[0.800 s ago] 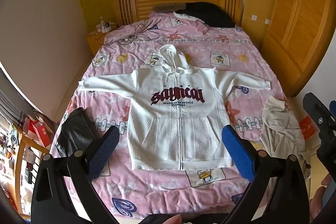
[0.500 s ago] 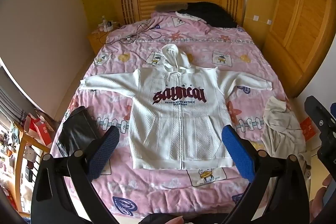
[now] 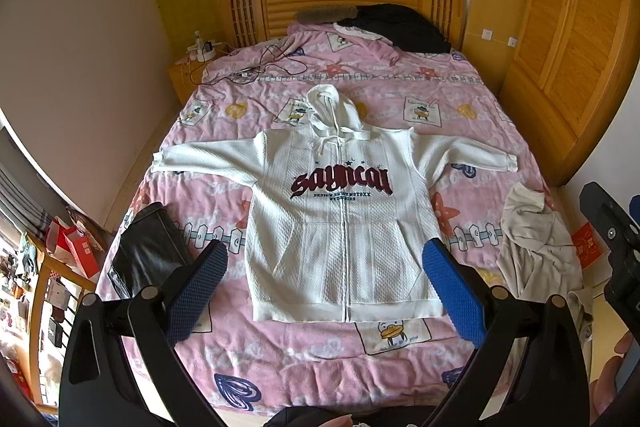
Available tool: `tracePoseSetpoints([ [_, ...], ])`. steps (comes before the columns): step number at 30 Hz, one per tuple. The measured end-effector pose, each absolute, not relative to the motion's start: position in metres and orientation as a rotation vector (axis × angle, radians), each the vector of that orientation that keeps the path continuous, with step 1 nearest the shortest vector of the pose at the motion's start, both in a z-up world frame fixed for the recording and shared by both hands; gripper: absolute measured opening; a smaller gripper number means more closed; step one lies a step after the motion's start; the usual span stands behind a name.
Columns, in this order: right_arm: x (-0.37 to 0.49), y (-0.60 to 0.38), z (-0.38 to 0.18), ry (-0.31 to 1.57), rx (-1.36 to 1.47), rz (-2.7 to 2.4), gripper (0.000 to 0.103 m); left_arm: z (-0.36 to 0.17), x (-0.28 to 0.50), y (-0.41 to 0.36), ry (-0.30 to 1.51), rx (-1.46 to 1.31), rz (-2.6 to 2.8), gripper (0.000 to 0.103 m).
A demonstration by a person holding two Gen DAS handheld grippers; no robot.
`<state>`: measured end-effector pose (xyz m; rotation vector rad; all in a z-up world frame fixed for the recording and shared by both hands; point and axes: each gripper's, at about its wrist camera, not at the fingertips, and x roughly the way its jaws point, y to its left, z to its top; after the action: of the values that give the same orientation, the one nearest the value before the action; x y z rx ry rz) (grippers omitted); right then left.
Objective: Fold large clothes
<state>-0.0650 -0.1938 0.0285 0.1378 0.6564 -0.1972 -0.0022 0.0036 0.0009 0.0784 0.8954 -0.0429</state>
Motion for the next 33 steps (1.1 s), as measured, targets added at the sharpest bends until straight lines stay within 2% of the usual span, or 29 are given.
tracePoseSetpoints([
  [33,-0.073,-0.192,0.028,0.654,0.153,-0.200,0.098,-0.003,-0.006,0.007,0.896,0.080,-0.040,0.095],
])
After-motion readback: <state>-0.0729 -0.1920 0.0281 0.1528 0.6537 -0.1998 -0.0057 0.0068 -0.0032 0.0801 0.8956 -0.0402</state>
